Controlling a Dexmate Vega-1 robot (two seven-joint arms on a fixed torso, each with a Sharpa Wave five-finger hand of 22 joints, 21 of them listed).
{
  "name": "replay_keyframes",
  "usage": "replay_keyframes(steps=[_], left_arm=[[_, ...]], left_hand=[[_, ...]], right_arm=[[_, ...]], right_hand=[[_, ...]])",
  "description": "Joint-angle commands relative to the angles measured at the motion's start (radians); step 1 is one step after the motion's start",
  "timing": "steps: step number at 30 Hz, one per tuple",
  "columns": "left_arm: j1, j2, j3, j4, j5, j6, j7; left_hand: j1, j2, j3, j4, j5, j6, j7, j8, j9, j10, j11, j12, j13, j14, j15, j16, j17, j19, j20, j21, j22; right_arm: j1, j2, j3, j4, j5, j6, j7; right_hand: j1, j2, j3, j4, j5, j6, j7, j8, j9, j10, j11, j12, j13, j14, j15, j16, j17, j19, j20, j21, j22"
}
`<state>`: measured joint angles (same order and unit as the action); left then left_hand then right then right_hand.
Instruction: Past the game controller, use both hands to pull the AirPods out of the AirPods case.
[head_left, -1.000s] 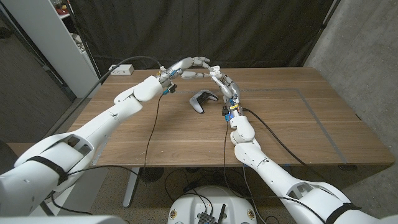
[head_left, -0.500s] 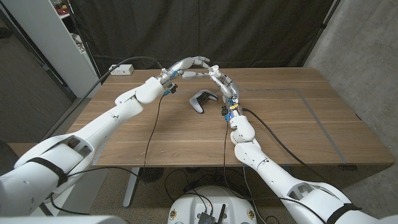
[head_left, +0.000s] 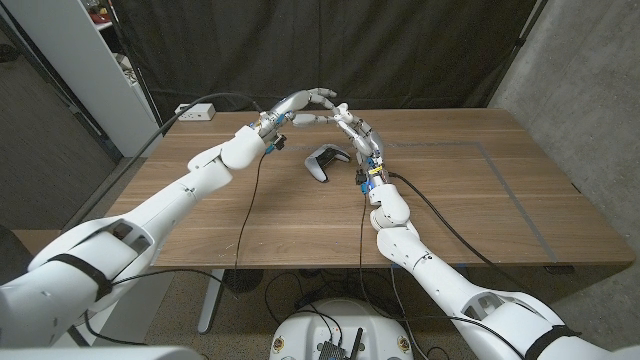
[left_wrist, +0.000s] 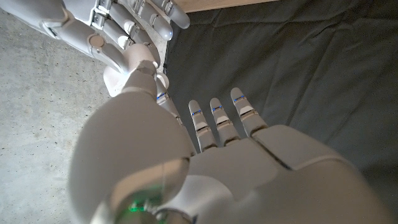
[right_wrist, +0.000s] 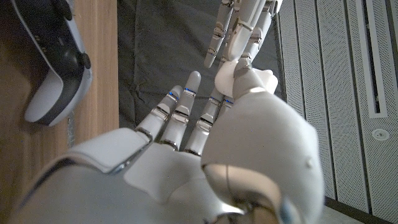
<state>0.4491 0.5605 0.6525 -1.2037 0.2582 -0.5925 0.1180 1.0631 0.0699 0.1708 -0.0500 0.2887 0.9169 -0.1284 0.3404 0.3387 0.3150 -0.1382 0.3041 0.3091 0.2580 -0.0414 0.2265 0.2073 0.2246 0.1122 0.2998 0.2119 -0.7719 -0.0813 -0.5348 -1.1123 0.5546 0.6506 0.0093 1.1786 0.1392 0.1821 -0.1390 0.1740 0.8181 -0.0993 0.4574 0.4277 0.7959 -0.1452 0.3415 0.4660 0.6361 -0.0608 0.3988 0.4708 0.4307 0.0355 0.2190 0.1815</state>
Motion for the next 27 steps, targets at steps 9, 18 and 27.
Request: replay_keyframes(steps=[9,18,27], left_arm=[[0.029,-0.013,-0.027,-0.003,-0.073,-0.029,0.015],[0.042,-0.004,-0.046,-0.030,-0.089,-0.028,0.007],[0.056,0.007,-0.062,-0.056,-0.080,-0.017,0.017]], left_hand=[[0.027,0.028,0.001,-0.010,0.005,0.058,0.006,0.039,0.030,0.036,-0.013,0.013,0.007,0.035,-0.084,0.016,0.009,0.022,-0.009,0.017,0.009],[0.032,0.034,-0.001,-0.012,0.001,0.063,0.008,0.048,0.043,0.041,-0.015,0.013,0.009,0.039,-0.087,0.017,0.012,0.026,-0.013,0.022,0.011],[0.034,0.038,-0.004,-0.012,-0.005,0.064,0.010,0.055,0.054,0.041,-0.016,0.012,0.011,0.040,-0.087,0.016,0.015,0.026,-0.014,0.026,0.014]], right_arm=[[-0.011,-0.007,-0.010,-0.041,-0.053,-0.056,-0.090],[-0.009,-0.003,-0.010,-0.039,-0.072,-0.065,-0.130],[-0.010,-0.005,-0.010,-0.040,-0.084,-0.068,-0.152]], right_hand=[[-0.004,0.005,0.009,0.004,0.005,0.100,-0.033,0.041,0.034,0.012,0.004,0.006,0.003,0.013,-0.173,-0.005,0.003,0.007,0.001,0.000,0.003],[-0.006,0.005,0.009,0.004,0.005,0.101,-0.028,0.040,0.032,0.014,0.005,0.005,0.003,0.015,-0.173,-0.008,0.003,0.005,0.003,-0.001,0.003],[-0.005,0.003,0.009,0.002,0.006,0.100,-0.026,0.041,0.033,0.013,0.004,0.005,0.005,0.017,-0.174,-0.010,0.005,0.005,0.003,-0.001,0.003]])
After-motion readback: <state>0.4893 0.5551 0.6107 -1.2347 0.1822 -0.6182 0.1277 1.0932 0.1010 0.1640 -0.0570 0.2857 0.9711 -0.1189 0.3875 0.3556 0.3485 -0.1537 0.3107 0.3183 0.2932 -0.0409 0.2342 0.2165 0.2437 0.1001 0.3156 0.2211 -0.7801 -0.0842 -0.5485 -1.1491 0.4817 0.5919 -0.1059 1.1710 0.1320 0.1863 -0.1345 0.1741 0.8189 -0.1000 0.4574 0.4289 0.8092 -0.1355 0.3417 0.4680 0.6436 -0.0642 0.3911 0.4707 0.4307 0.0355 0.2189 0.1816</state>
